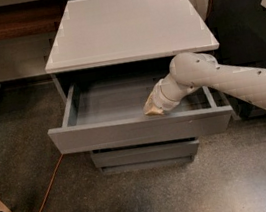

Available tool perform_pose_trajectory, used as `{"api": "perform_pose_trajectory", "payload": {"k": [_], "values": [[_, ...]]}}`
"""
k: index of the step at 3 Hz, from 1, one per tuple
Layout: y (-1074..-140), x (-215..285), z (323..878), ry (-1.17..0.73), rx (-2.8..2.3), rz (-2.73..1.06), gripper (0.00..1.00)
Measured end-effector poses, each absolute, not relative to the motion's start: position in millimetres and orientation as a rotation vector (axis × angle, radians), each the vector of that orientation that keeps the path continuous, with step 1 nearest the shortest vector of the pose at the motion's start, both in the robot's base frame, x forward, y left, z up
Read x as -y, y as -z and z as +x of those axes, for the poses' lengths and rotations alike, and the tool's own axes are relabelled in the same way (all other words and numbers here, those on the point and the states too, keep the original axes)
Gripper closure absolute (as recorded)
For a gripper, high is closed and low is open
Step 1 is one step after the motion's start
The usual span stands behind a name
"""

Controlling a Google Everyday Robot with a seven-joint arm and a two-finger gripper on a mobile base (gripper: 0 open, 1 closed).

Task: Open top drawer

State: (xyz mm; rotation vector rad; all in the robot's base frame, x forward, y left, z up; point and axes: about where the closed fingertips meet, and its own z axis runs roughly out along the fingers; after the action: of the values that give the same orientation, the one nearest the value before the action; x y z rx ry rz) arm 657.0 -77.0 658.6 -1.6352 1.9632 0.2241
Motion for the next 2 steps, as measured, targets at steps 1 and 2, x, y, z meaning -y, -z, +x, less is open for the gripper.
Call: {"api": "perform_pose_trajectory", "payload": {"k": [1, 2], "values": [[-659, 76, 645, -0.244, -1.966, -1.637, 1.00], [-665, 78, 631, -0.260, -1.965, -1.637, 1.00]]}}
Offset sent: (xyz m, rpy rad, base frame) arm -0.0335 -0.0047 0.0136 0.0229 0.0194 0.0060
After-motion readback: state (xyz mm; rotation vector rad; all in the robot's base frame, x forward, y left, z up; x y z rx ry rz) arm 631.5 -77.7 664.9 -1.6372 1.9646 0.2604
